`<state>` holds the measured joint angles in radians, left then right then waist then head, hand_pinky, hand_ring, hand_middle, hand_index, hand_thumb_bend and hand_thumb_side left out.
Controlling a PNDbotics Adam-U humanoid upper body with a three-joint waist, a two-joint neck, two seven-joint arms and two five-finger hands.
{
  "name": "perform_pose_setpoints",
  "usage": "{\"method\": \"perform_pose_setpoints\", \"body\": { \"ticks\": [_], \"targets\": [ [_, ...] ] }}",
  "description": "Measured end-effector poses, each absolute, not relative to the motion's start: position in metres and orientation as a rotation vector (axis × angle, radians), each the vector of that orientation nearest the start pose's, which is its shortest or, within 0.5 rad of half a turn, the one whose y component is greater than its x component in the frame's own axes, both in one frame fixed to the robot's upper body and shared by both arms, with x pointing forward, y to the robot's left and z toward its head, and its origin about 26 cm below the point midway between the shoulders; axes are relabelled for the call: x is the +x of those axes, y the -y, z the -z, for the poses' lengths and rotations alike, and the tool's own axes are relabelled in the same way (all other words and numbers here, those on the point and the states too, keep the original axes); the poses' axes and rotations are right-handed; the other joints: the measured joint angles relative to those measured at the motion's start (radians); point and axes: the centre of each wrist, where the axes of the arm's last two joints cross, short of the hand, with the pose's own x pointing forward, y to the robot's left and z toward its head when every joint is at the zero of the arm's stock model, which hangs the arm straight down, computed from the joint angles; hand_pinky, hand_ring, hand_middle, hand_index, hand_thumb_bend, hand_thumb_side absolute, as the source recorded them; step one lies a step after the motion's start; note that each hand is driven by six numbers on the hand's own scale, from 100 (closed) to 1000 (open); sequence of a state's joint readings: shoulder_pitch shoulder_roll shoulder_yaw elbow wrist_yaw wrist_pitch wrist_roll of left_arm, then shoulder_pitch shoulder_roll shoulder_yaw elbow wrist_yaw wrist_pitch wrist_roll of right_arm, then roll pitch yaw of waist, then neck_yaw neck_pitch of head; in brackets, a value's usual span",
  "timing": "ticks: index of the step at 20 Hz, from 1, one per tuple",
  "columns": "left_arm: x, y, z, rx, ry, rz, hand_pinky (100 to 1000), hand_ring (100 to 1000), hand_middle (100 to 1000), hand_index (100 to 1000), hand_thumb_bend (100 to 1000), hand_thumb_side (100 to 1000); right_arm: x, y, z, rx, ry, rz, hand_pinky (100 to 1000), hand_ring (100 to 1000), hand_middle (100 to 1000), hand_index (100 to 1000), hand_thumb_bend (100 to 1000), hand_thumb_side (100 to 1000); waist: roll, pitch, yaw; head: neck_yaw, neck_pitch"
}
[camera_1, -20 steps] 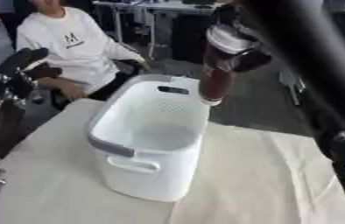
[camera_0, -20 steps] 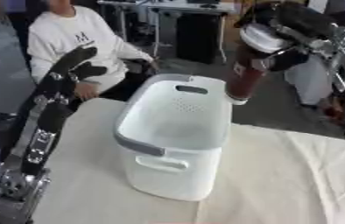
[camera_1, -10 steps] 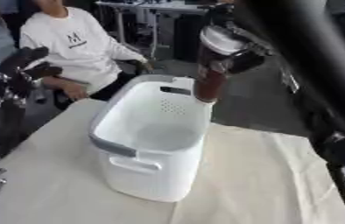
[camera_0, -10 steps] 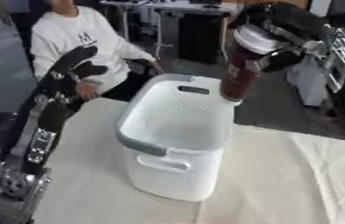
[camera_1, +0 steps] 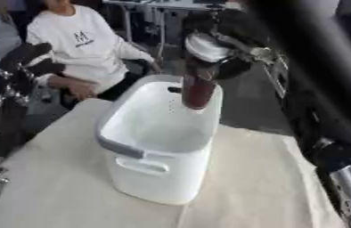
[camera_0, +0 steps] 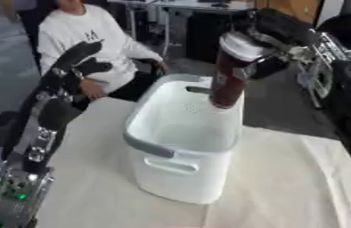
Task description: Pick up objects on the table and place them in the box.
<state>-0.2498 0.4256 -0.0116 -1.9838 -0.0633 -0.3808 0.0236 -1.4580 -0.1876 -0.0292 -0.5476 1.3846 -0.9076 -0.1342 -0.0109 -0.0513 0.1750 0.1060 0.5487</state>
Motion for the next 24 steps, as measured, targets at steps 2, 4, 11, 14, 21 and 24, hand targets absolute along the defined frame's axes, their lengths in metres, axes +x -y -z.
{"method": "perform_pose_setpoints", "body": {
  "ticks": [2, 4, 11, 14, 21, 24],
  "targets": [
    [0.296, -0.278, -0.192, 0.232, 2.568, 0.575, 1000, 785, 927, 1000, 392, 1000, 0.52, 0.134, -0.315, 0.847, -2.297, 1.917, 100, 100, 100, 148, 227, 310, 0.0, 0.0, 0.001, 0.0, 0.0],
    [0.297, -0.277, -0.193, 0.229, 2.574, 0.575, 1000, 786, 927, 1000, 391, 1000, 0.519, 0.131, -0.314, 0.845, -2.289, 1.92, 100, 100, 100, 149, 235, 316, 0.0, 0.0, 0.003, 0.0, 0.0],
    [0.297, -0.277, -0.194, 0.226, 2.576, 0.575, 1000, 785, 927, 1000, 392, 1000, 0.518, 0.126, -0.315, 0.847, -2.292, 1.866, 100, 293, 434, 479, 309, 528, 0.0, 0.004, 0.005, 0.001, 0.0],
    [0.297, -0.277, -0.194, 0.225, 2.578, 0.576, 1000, 785, 927, 1000, 391, 1000, 0.518, 0.125, -0.315, 0.855, -2.304, 1.822, 608, 702, 785, 779, 253, 723, 0.0, 0.005, 0.007, 0.001, 0.0],
    [0.298, -0.275, -0.195, 0.218, 2.583, 0.579, 1000, 786, 927, 1000, 389, 1000, 0.519, 0.124, -0.309, 0.889, -2.261, 1.875, 1000, 949, 967, 940, 207, 931, -0.003, 0.006, 0.014, 0.004, 0.0],
    [0.298, -0.275, -0.195, 0.217, 2.583, 0.578, 1000, 786, 927, 1000, 390, 1000, 0.519, 0.125, -0.306, 0.897, -2.249, 1.895, 1000, 949, 968, 942, 205, 938, -0.003, 0.007, 0.017, 0.008, 0.0]
  ]
}}
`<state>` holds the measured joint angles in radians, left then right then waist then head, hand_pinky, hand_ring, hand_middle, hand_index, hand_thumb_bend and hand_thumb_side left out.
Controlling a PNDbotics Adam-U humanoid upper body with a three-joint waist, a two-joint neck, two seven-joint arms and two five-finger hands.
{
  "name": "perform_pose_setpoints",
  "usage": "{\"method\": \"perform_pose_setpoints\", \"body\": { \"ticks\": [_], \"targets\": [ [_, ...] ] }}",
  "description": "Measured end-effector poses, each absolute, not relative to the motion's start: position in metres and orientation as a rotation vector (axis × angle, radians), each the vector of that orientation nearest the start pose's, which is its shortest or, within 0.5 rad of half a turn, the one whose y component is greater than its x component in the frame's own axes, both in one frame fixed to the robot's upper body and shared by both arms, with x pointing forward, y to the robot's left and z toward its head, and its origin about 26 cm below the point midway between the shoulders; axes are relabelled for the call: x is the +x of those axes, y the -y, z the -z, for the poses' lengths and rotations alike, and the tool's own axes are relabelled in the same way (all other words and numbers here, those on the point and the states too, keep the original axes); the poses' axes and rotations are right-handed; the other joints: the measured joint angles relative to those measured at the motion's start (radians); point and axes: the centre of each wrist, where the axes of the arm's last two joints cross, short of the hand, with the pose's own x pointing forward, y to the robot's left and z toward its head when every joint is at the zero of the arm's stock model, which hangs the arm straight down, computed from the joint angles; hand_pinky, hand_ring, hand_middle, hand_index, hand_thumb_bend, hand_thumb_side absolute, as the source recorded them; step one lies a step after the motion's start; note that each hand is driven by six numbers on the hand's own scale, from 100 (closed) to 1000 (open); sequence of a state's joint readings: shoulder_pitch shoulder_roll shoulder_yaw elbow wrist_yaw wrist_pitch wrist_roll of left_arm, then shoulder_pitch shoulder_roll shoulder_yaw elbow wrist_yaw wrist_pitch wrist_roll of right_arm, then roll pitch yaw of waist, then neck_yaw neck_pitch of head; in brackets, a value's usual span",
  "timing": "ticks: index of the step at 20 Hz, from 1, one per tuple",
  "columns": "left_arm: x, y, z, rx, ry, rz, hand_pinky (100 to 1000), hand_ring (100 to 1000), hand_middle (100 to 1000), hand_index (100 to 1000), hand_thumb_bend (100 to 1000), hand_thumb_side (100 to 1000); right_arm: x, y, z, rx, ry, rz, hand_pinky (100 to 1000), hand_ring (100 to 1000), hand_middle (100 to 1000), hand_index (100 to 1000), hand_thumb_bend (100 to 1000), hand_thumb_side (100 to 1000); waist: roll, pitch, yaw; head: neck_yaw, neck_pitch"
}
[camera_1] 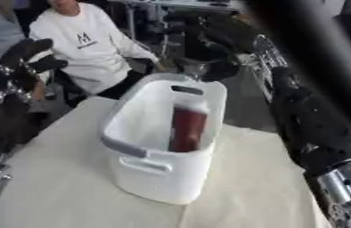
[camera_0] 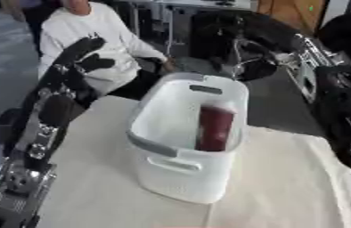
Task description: Pick up objects on the table and place them in the box.
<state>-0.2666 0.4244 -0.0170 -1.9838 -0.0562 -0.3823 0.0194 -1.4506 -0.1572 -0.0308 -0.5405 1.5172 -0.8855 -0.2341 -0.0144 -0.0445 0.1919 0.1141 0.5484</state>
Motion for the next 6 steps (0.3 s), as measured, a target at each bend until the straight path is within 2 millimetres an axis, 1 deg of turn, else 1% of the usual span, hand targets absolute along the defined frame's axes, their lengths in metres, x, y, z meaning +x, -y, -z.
{"method": "perform_pose_setpoints", "body": {
  "ticks": [6],
  "targets": [
    [0.2978, -0.2748, -0.1953, -0.296, -3.528, -0.789, 1000, 786, 927, 1000, 390, 1000, 0.5199, 0.1255, -0.3041, 0.901, -2.241, 1.909, 1000, 940, 963, 937, 196, 932, 0.0, 0.001, 0.0, 0.005, 0.0]
  ]
}}
